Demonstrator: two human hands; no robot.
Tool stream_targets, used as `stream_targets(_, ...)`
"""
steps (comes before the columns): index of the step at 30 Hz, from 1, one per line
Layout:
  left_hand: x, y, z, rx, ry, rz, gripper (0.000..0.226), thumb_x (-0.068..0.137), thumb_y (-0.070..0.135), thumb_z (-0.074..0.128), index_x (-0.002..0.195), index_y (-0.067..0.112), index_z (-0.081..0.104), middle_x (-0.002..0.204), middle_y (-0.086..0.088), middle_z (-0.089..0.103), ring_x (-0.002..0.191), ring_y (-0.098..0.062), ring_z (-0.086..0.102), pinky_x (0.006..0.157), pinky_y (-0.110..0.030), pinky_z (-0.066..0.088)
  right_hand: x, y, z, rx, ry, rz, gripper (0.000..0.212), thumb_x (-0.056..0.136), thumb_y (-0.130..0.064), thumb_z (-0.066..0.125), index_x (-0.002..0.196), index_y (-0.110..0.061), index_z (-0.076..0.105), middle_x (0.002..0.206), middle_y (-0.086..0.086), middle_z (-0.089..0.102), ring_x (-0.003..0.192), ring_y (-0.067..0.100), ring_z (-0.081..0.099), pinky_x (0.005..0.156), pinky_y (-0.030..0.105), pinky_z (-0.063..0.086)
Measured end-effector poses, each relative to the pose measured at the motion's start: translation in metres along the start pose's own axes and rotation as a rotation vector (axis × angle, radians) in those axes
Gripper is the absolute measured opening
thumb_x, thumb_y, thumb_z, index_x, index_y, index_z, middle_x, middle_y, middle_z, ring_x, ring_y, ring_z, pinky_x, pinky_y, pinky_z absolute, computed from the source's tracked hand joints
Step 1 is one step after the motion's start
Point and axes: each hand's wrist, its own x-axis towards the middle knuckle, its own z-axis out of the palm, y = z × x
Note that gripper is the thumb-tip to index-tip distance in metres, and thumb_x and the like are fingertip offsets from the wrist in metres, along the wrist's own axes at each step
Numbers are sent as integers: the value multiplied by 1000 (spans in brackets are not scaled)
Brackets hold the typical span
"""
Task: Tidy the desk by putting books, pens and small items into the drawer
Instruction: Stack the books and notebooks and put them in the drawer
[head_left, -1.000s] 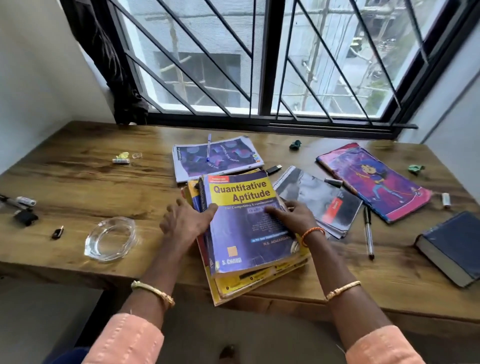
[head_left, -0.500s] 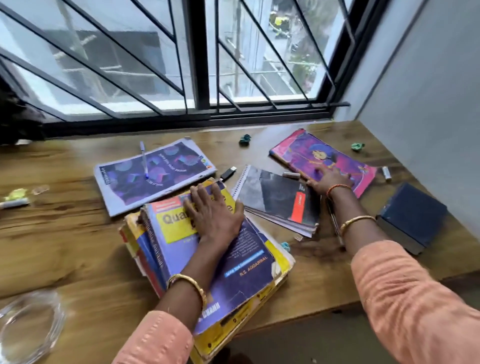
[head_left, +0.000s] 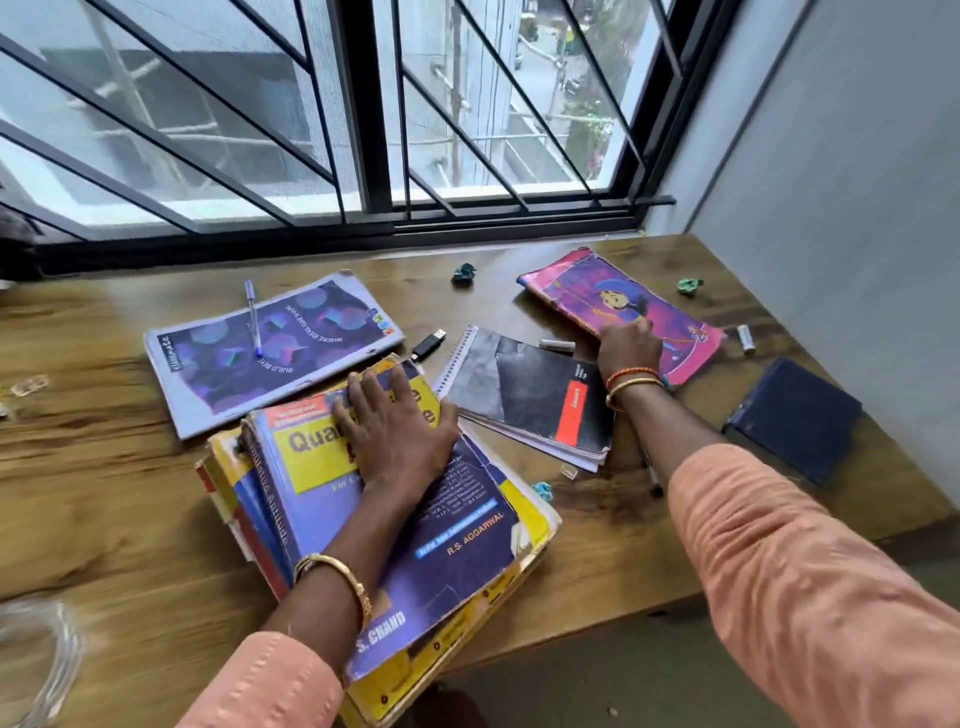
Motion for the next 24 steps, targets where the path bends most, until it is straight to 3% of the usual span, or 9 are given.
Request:
stream_targets(3,-1,0,0,-23,18,-1,72,86,57,41,143,16,28,150,-18,24,143,-32,12,116,-50,3,0,-3,-8,118,180,41,37,88,-3,37,112,-8,64,108,26,63,117,41,48,83,47,47)
stream_targets(7,-1,1,-12,-257,101,-59,58,84,49,39,124,8,48,136,-22,41,130,-37,35,111,-45,26,-22,-24,-63,278,408,109,32,77,1,46,100,-7,68,84,22,68,91,41,58,74,45,50)
stream_targets(10,-8,-15,-26,-359,193,-103,52,74,40,41,109,5,57,123,-24,49,119,-42,44,105,-47,33,-72,-51,-115,422,524,38,37,77,0,52,106,-17,68,91,16,69,88,41,59,67,41,50)
stream_targets(15,-50,-69,-47,-258,230,-260,66,74,33,46,135,6,40,142,-22,34,138,-37,24,112,-54,22,-176,-89,-153,526,634,-282,34,67,-3,64,93,-24,72,84,0,71,65,34,62,51,29,48)
stream_targets(17,-69,-79,-41,-347,168,-338,70,79,25,53,141,3,31,145,-24,33,138,-38,26,112,-51,24,-212,-112,-141,422,526,-416,29,64,-5,50,73,-22,71,70,-2,67,56,28,60,47,26,46)
stream_targets(19,-92,-84,-31,-509,132,-359,72,80,41,45,140,3,33,142,-23,39,132,-39,36,107,-51,31,-247,-133,-128,280,348,-552,38,62,-13,34,62,-21,70,61,-1,64,57,27,61,46,24,44)
stream_targets(21,-111,-88,-16,-666,182,-391,83,73,55,39,141,7,35,141,-21,43,129,-37,42,104,-50,36,-272,-147,-123,129,138,-651,40,74,-11,34,84,-18,73,84,5,69,83,31,63,65,30,50)
stream_targets(23,-118,-89,-11,-758,221,-423,89,69,58,39,144,10,34,139,-21,46,126,-35,47,103,-48,38,-275,-153,-117,123,-138,-779,34,89,-13,41,119,-9,58,122,16,55,113,35,52,90,37,44)
stream_targets(24,-120,-87,-16,-800,239,-437,89,68,57,39,145,12,33,137,-21,48,124,-34,48,102,-46,39,-270,-152,-122,146,-273,-815,36,90,-16,46,124,-7,54,128,19,48,119,35,48,96,38,41)
